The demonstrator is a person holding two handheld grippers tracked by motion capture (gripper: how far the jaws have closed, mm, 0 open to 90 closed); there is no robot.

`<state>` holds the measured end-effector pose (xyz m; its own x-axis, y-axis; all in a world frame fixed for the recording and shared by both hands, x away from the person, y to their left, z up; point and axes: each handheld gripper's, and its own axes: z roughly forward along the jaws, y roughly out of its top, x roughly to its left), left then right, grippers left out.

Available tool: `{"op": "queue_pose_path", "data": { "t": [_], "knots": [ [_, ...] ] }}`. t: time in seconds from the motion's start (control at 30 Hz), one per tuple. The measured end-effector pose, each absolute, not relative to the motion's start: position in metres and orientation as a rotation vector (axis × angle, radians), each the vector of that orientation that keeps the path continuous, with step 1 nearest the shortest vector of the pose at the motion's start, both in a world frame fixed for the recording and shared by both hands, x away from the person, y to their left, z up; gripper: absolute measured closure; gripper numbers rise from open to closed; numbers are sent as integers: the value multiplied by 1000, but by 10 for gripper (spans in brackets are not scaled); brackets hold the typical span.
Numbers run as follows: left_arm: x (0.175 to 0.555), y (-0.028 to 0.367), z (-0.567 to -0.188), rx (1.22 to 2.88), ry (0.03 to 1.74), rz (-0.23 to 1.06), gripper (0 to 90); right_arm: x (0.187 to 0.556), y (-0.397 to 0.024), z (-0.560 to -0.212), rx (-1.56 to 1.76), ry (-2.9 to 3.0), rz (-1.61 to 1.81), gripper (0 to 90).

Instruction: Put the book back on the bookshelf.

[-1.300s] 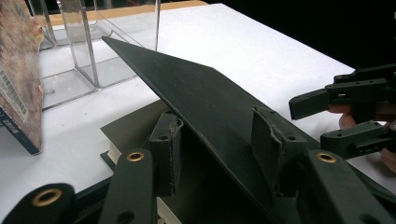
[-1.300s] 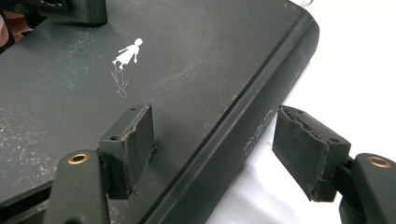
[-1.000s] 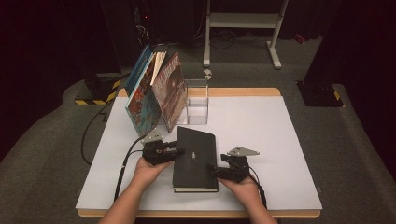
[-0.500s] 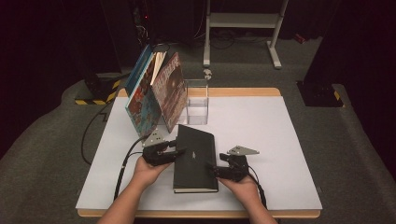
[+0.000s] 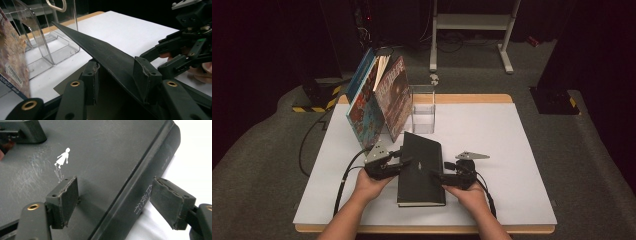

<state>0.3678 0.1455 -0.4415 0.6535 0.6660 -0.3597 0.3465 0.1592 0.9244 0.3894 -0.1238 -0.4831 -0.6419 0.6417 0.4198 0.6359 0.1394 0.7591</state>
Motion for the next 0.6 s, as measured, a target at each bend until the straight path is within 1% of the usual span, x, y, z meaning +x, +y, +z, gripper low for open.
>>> {"op": "queue_pose_path", "data": {
  "t": [0.27,0.43,0.6],
  "knots": [
    [360,145,-440,1443,839,325,575,400,-122,-487,1410,2394,1660,103],
    [357,146,-440,1442,817,340,575,405,-122,-489,1456,2413,1691,70],
    [355,146,-440,1442,800,351,575,409,-122,-489,1498,2409,1712,66]
  ]
}}
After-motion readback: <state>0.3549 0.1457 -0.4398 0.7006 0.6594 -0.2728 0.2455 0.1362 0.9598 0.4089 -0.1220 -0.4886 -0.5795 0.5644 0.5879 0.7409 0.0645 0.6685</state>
